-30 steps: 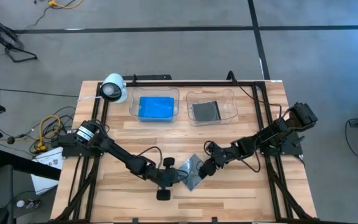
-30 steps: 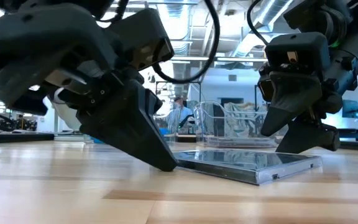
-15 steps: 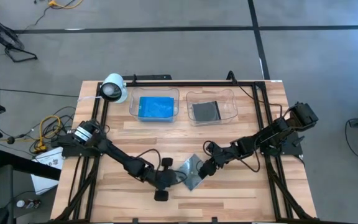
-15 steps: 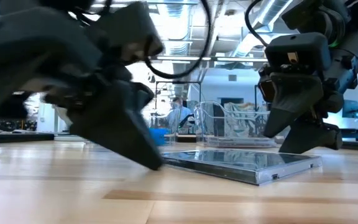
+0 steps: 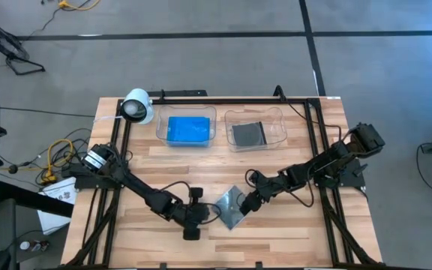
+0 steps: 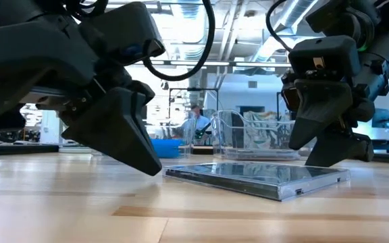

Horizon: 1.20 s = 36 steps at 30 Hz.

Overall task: Pick & place jewel cases by type
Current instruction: Put the black cd case into the right transparent bin

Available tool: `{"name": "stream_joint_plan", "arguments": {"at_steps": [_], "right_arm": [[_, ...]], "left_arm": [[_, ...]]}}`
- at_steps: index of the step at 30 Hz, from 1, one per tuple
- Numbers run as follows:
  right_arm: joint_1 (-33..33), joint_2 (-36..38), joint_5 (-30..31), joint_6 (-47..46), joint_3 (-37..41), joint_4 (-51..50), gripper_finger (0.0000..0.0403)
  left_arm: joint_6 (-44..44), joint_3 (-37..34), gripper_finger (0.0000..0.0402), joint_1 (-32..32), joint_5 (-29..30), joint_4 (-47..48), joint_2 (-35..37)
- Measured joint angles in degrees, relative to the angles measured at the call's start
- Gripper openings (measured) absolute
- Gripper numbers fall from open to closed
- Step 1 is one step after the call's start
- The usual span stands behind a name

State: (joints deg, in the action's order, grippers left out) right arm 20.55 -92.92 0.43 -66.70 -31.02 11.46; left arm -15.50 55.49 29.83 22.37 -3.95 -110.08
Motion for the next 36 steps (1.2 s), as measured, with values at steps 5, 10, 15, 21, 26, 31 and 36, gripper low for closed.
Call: {"name": "stream_joint_plan", "arguments": {"at_steps": [5,10,15,21,26,31,36], "right_arm": [[1.8,0.0,-1.8,-2.1,0.1,-0.5,0.0239],[3.7,0.1,-2.2,-4.3,0.0,-1.6,0.0239],[4.4,0.1,-3.1,-5.4,0.0,-1.8,0.0239],[5.0,0.2,-4.7,-7.0,-0.1,-2.6,0.0239],[6.3,0.2,-6.0,-7.3,-0.2,-3.0,0.0239],[6.4,0.2,-7.0,-6.9,-0.2,-2.9,0.0239],[6.4,0.0,-7.3,-4.1,0.3,0.2,0.0236]], "left_arm": [[-1.5,0.1,0.0,-0.6,-0.1,0.8,0.0],[-1.5,0.1,0.0,-0.7,-1.3,0.6,0.0],[-1.4,0.1,0.0,-0.6,-3.7,-1.5,0.0],[0.1,0.3,0.0,-1.4,-8.4,-11.6,-4.8],[-1.1,0.5,0.0,-2.8,-11.1,-12.4,-6.8],[-1.2,0.5,0.0,-3.2,-11.0,-12.4,-6.8],[-3.4,0.6,0.0,-3.7,-10.7,-10.3,-6.8]]}}
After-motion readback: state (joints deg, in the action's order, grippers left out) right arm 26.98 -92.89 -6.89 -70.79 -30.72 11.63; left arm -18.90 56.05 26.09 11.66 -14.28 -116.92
